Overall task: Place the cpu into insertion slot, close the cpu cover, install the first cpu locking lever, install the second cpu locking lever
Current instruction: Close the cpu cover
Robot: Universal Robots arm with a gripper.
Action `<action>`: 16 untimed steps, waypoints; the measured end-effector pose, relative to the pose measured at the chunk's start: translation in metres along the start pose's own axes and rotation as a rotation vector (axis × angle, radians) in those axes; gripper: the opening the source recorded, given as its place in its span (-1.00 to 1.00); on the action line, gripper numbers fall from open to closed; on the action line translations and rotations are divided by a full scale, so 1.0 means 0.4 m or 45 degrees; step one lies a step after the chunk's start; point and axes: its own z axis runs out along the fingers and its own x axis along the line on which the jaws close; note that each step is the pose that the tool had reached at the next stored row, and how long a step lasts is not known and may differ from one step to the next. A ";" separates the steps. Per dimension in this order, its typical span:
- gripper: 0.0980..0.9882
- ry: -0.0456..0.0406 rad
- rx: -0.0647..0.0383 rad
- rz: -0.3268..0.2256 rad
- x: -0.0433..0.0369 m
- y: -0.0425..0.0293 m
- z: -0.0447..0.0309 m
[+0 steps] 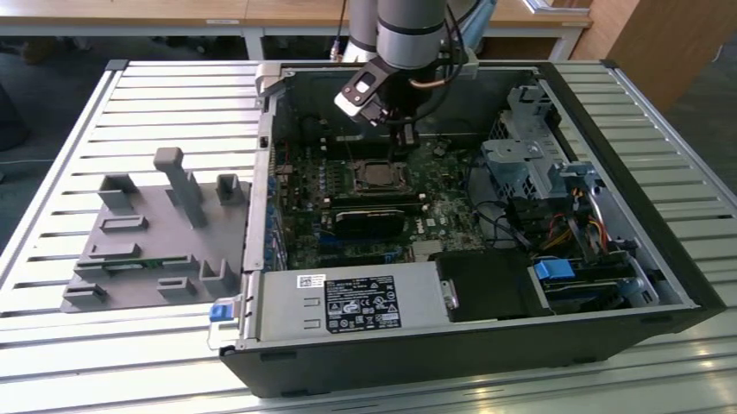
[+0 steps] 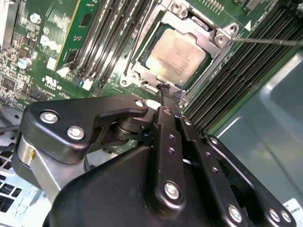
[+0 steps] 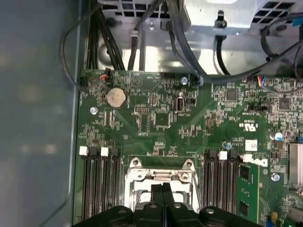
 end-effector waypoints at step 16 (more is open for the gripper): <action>-0.98 0.000 0.000 0.000 0.000 -0.029 0.012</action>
